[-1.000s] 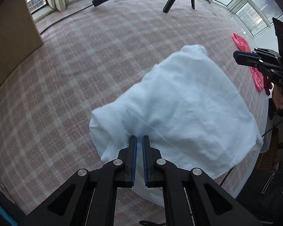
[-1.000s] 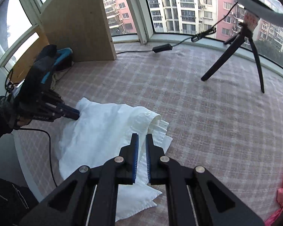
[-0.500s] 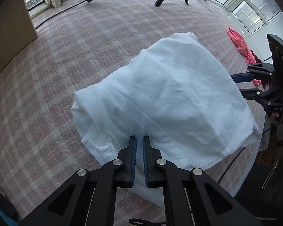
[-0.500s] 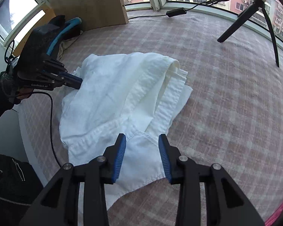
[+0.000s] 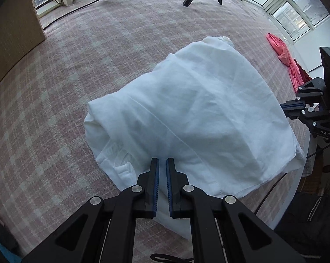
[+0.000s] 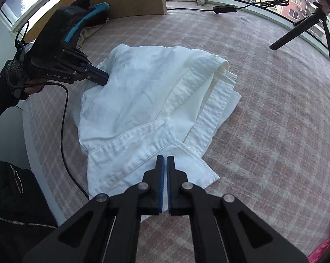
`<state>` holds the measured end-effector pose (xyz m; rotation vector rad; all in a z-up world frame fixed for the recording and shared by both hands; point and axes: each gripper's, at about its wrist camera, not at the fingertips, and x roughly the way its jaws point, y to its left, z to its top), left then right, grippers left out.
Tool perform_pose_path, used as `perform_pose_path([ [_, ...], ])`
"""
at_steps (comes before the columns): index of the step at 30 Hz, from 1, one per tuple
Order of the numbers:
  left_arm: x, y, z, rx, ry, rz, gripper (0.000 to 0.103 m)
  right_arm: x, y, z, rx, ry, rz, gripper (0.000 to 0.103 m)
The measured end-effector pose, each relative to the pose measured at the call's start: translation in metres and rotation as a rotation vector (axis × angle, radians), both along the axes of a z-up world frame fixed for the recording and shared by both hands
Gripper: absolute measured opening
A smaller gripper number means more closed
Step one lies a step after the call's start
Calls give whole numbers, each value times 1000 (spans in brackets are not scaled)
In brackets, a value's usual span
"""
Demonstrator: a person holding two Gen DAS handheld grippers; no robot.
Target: Fold clothes
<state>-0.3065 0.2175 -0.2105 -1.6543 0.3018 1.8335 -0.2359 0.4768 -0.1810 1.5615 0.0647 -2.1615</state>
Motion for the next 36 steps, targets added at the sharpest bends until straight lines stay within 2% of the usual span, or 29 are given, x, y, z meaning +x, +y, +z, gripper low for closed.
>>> perform_pose_path([
  [2,1,2,2,-3,-1,-7,6,-5,6,3,-27,-4,-25,3],
  [4,3,3,1,-5,0,-7,6,-11,10,3,-49,-22,-46,8],
  [6,5,7,2,-9,2,-10,6,-19,5,-1,-20,-33,-44,32],
  [7,5,9,2,-9,2,-11,6,-21,0,-1,-1,-22,-28,34],
  [13,0,8,3,-5,-2,-9,6,-33,-31,0,55,13,76,34],
  [17,-1,11,3,1,-6,-7,6,-38,-38,-11,83,-35,139,34],
  [19,-1,14,4,4,-8,-7,6,-36,-38,-15,93,-51,155,27],
  [20,-1,15,4,5,-10,-7,7,-34,-38,-16,104,-54,164,14],
  [22,-2,18,3,6,-12,-6,7,-32,-35,-15,108,-53,171,10],
  [26,-3,25,5,3,-11,-8,7,-30,-25,-5,119,-52,147,4],
  [31,0,11,7,11,-18,-8,7,-22,3,-9,171,-96,58,4],
  [34,-2,2,19,30,-29,22,7,-24,18,-14,210,-122,-8,6],
  [36,-7,-9,32,36,0,55,7,-27,26,4,123,-70,-45,9],
])
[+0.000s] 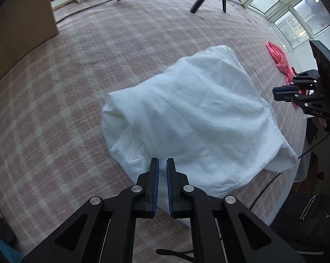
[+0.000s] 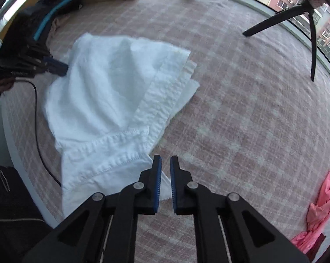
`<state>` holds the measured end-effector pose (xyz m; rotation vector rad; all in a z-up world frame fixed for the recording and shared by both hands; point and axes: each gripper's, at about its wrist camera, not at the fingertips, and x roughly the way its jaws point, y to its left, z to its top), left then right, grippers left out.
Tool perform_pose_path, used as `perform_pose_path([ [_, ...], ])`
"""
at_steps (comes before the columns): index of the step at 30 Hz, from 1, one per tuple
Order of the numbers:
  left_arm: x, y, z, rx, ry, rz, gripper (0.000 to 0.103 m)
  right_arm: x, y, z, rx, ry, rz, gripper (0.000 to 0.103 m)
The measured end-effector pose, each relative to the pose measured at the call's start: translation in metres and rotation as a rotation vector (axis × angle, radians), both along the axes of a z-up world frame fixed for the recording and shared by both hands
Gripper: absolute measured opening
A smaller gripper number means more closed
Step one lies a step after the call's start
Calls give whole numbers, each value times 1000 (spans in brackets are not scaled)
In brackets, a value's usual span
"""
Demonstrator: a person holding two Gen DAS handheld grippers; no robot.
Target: Fold clothes
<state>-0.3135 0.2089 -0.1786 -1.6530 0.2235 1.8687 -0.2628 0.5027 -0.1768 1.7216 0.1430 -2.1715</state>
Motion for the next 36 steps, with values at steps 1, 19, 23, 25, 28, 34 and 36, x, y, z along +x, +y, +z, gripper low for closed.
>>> perform_pose_path([
  [1,-3,-5,6,4,16,17,7,-5,-2,8,-15,35,-5,9],
  [19,-65,-1,-18,27,85,145,9,-88,-32,-30,-67,85,-174,4],
  [23,-61,-19,3,40,124,201,6,-73,-38,-4,-36,134,-162,8],
  [25,-48,-21,16,64,133,189,6,-56,-51,12,-65,151,-108,8],
  [28,-19,-6,26,108,125,126,8,-31,-69,17,-90,137,-56,8],
  [34,14,7,-7,61,71,96,13,9,-96,-5,-141,37,1,8],
  [36,14,-4,-26,24,46,126,11,16,-99,-24,-130,6,-6,8],
])
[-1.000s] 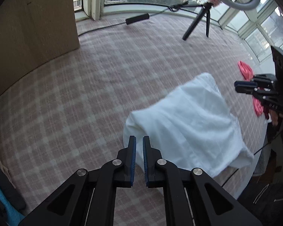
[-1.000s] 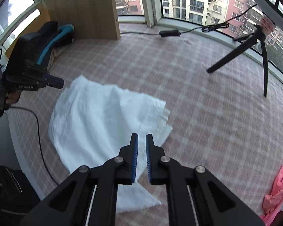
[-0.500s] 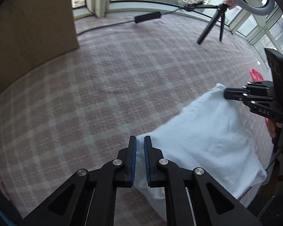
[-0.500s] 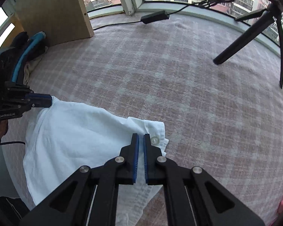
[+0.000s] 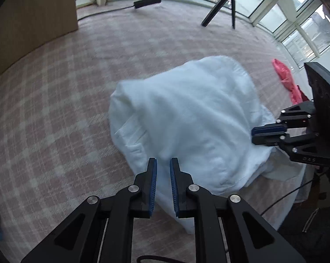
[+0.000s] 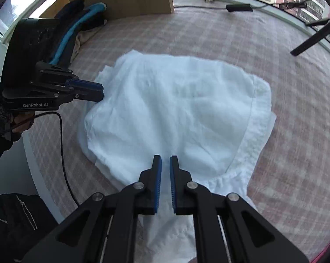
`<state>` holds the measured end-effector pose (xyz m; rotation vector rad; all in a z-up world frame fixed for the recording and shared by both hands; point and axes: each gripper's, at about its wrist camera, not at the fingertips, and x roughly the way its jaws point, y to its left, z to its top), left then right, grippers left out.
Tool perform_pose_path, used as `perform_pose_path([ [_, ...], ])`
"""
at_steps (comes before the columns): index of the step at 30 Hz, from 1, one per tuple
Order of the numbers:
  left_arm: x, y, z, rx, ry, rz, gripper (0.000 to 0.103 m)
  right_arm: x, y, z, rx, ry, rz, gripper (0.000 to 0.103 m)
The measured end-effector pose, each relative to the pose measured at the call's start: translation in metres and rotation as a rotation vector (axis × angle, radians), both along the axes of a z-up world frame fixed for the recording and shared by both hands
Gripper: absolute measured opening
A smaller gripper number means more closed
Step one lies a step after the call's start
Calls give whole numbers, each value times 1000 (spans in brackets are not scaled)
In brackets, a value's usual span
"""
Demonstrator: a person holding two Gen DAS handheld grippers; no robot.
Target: Fold clothes
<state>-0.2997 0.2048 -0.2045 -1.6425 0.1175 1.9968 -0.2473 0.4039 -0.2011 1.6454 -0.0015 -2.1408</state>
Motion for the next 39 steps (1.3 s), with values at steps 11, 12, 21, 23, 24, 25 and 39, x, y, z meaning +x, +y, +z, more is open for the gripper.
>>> perform_pose_path([
  [11,10,6,52,150,46,7,8,23,-1,28,-21,45,5,8],
  [12,13,16,53,174,36,-17,11,24,-3,24,-13,40,6,8],
  [21,24,36,-7,124,-92,-67,2,30,8,-8,-14,-40,-11,9],
  [23,21,24,6,130,-82,-24,2,31,17,3,-22,-21,-29,9],
  [24,20,18,13,126,-67,-2,5,30,23,10,-22,-1,-46,9],
  [25,19,11,22,107,-36,25,9,30,29,18,-21,19,-63,9],
  [39,-15,-9,8,88,-155,352,46,-27,82,7,-27,48,-355,43],
])
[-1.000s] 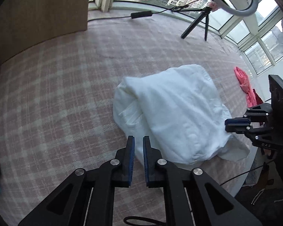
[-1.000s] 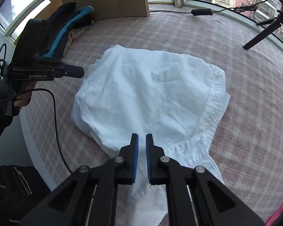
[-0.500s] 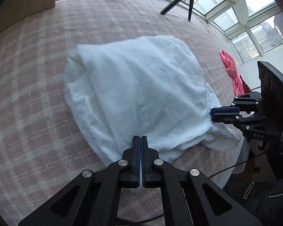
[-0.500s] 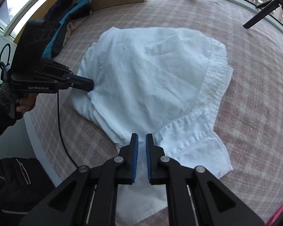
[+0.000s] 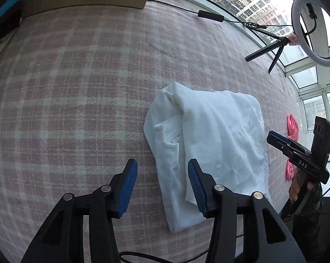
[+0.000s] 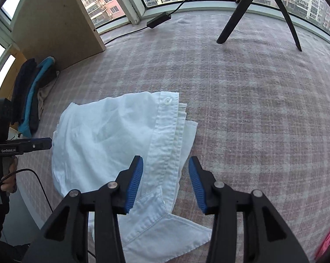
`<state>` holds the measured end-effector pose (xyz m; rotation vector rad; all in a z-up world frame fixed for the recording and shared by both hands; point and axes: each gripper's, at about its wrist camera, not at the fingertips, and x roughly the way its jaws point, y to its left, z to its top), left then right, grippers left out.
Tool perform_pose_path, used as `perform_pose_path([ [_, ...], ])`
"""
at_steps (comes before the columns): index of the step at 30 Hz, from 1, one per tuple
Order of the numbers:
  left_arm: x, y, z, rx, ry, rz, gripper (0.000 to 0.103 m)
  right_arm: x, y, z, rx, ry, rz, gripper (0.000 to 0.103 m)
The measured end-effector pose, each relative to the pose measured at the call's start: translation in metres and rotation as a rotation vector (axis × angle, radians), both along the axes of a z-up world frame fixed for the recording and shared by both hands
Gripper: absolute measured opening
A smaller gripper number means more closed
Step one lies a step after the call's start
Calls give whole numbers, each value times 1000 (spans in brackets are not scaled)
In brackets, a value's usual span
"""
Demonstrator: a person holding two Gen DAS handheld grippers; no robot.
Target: Fold clothes
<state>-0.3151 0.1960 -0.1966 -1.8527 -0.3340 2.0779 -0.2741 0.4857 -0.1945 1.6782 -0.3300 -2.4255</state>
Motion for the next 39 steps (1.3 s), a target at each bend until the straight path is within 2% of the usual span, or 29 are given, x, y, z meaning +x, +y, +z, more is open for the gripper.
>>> perform_pose_path([
  [4,-9,8,-14,24,-51,24,46,-7,0,-6,15,-24,16,43],
  [7,-11,12,-19,29,-58,30,46,-9,2,-12,15,-45,21,43],
  [10,-11,15,-21,24,-56,22,46,-10,1,-20,26,-65,29,49],
  [13,-12,15,-19,28,-53,25,46,-12,-3,-28,27,-92,46,51],
  [17,-12,8,-2,53,-11,67,46,-11,-5,-28,38,-95,65,51],
  [20,-14,16,-2,50,-7,38,47,-12,-5,-27,36,-101,76,51],
  [27,-15,26,-23,101,-73,51,47,-17,-2,-28,-13,-116,82,52],
  [30,-13,23,-18,150,-89,51,47,-16,-1,-28,-11,-118,87,52],
  [34,-10,19,6,187,-20,39,49,-14,1,-28,-22,-116,88,52],
  [37,-12,32,4,167,-18,-16,52,-12,2,-26,-13,-114,91,52],
  [39,-11,40,-2,124,-23,-41,52,-12,1,-26,-6,-114,94,52],
])
